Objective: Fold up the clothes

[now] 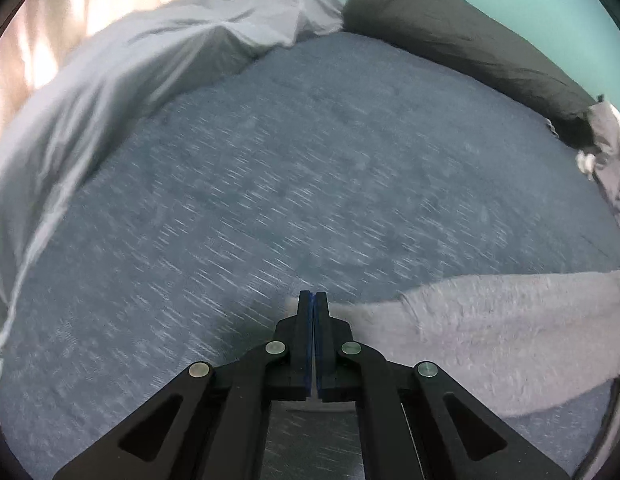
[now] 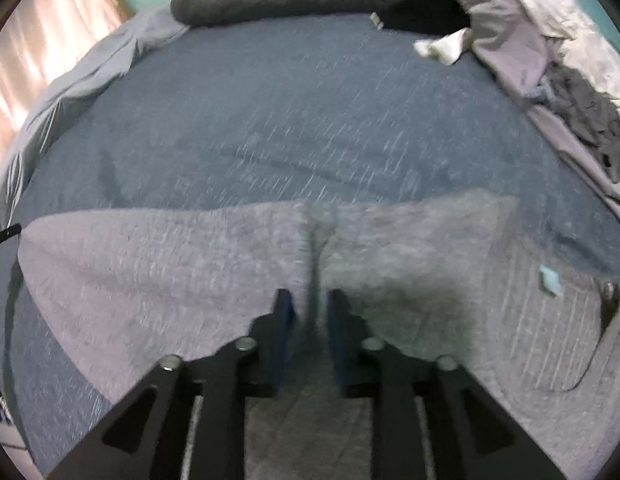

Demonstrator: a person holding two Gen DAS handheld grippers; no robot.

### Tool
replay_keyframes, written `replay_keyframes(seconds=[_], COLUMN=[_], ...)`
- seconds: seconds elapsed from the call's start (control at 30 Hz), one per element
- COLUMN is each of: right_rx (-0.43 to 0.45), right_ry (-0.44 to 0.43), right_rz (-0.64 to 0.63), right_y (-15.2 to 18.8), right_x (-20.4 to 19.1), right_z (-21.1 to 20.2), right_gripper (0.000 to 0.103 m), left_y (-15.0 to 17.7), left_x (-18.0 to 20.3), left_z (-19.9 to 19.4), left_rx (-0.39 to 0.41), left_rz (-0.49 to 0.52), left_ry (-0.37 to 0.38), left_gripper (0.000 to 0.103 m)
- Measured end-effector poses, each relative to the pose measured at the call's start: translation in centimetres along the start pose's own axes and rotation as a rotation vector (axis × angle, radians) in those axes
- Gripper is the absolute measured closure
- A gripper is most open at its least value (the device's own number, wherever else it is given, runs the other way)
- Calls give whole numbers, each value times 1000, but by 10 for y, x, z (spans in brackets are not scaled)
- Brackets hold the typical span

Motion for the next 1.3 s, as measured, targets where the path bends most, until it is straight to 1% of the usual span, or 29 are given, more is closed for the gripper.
replay_keyframes(seconds=[0.07,0.13,0.2,0.23,0.27,0.33,0.4,0.43,0.47,0.57,0.7,0.77,1.03,1.07,1.1,1.13,1.3], right_rx=[48,90,124,143,158,161,163,165,162,156,152,151,137,137,136,135,128], right_ry=[-11,-11,-3,-7,-14,-5,-7,-12,-11,-12,-23,-27,-36,-37,-36,-35,-1], right_rz=[26,46,62,70,77,77,72,69,62,44,61,60,24,22,20,17,29], right_y=[-6,-11,-13,-15,-17,-17,-14,-12,-10,-3,6,9,13,13,13,14,20], right_x=[8,16,18,20,21,24,23,23,23,24,27,27,14,13,12,12,23], right_z=[-9,-18,-28,-32,-36,-42,-50,-53,-56,-63,-64,-65,-64,-64,-65,-65,-66], right_gripper=[74,71,71,71,71,71,71,71,71,71,71,71,71,71,71,71,71], left_y=[-3,2,12,16,20,25,26,26,26,28,31,33,41,42,42,43,43], left_x=[-6,-3,9,14,17,22,23,24,26,33,38,38,42,42,43,43,44], left_z=[-2,-3,1,3,6,12,15,17,18,17,20,25,34,35,36,37,33], left_rx=[1,-11,-54,-70,-79,-90,-86,-85,-79,-60,-58,-60,-56,-56,-58,-63,-51], left_rz=[-8,-17,-7,5,19,36,25,19,22,51,67,79,115,122,123,122,138], left_ry=[-7,35,89,97,89,75,67,62,65,85,99,91,78,71,71,74,50], left_gripper=[103,103,103,102,102,101,91,82,76,76,74,73,73,78,85,99,101])
Point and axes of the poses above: each gripper's, at about its wrist camera, not at the fingertips, and z roughly the way its jaws point, x to its right, y to its underside, the point moved 10 cm from there along z, roughly the way its jaws point, and after that the axes turned 11 degrees about -z, right-handed, at the moved point
